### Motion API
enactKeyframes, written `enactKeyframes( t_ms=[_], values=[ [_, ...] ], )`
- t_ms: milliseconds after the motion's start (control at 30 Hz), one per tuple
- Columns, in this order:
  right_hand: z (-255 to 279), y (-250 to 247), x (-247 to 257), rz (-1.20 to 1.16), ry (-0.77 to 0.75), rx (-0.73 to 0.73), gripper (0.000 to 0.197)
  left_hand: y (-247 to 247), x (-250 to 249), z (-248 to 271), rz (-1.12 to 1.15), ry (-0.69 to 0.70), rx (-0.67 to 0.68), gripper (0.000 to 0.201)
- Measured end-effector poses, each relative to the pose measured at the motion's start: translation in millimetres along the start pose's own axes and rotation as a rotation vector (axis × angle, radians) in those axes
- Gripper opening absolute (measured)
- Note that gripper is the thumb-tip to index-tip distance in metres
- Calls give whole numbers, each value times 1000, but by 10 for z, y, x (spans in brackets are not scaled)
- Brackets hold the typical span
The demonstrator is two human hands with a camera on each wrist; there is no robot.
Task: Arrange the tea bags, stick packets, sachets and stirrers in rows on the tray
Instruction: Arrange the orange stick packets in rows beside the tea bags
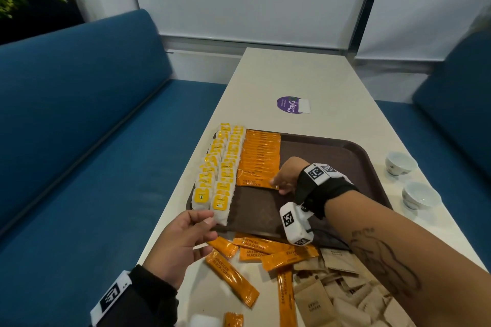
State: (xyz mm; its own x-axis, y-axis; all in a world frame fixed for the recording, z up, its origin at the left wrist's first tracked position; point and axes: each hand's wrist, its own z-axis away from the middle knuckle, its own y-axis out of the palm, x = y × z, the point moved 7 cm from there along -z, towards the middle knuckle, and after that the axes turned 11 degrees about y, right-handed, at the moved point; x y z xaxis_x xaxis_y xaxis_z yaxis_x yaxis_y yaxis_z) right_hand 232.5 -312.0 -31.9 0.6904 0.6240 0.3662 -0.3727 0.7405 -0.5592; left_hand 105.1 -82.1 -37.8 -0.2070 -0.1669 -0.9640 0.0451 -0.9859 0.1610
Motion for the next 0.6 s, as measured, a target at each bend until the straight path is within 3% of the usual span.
enactKeyframes(
  t_ms=[100, 333, 433, 600],
  values=[
    [-18, -7, 40, 18, -8, -54, 35, 12, 30, -24, 0, -12, 5, 10],
    [-67, 15, 49, 25, 21, -60, 27, 77, 70, -75, -20, -35, 25, 10],
    [-85, 49, 47, 46, 53, -28, 33, 94, 74, -73, -23, -43, 34, 9],
    [-172, -36, 103, 43, -14, -138, 39, 75, 81, -73, -22, -54, 25, 9]
  ],
)
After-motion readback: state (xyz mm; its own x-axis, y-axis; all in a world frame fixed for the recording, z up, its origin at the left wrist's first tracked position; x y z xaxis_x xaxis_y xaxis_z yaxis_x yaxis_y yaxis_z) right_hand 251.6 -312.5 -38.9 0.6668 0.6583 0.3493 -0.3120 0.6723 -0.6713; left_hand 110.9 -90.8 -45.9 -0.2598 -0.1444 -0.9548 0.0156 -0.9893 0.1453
